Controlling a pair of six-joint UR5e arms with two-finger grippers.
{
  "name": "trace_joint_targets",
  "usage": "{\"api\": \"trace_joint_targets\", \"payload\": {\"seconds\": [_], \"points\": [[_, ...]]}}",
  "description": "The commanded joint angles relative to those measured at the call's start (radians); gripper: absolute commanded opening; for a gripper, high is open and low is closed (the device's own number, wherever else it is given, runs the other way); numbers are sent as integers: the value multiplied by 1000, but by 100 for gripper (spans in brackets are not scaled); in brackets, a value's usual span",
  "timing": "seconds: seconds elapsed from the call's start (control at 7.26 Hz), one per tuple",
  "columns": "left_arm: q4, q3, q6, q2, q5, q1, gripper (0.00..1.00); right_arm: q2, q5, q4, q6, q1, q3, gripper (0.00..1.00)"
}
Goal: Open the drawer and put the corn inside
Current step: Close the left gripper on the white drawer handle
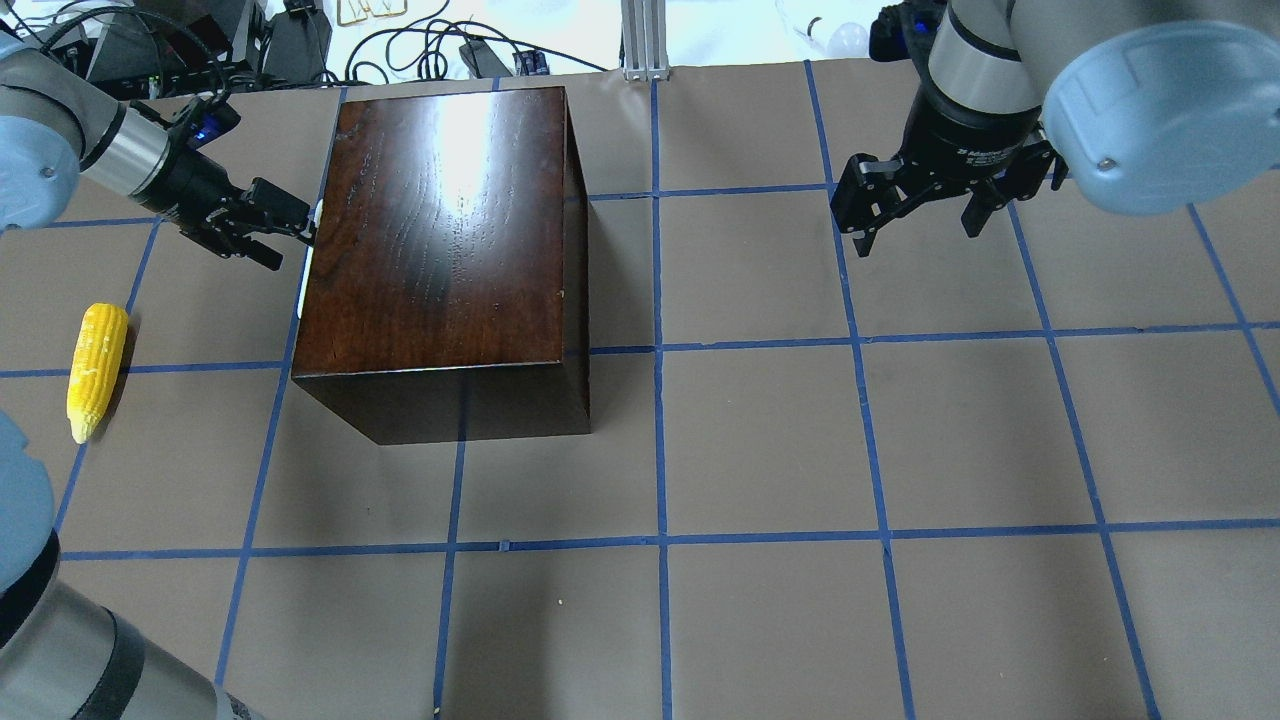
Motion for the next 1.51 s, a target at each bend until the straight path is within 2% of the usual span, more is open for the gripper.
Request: {"api": "trace_joint_targets", "payload": {"seconds": [0.0,1.1,1.38], "points": [[8,2,0,-10,26,2,100,0,0,0,0,-3,0,100],[43,17,19,-15,58,9,100,0,0,0,0,-3,0,100],[55,19,49,-15,104,18,100,0,0,0,0,-3,0,100]]}}
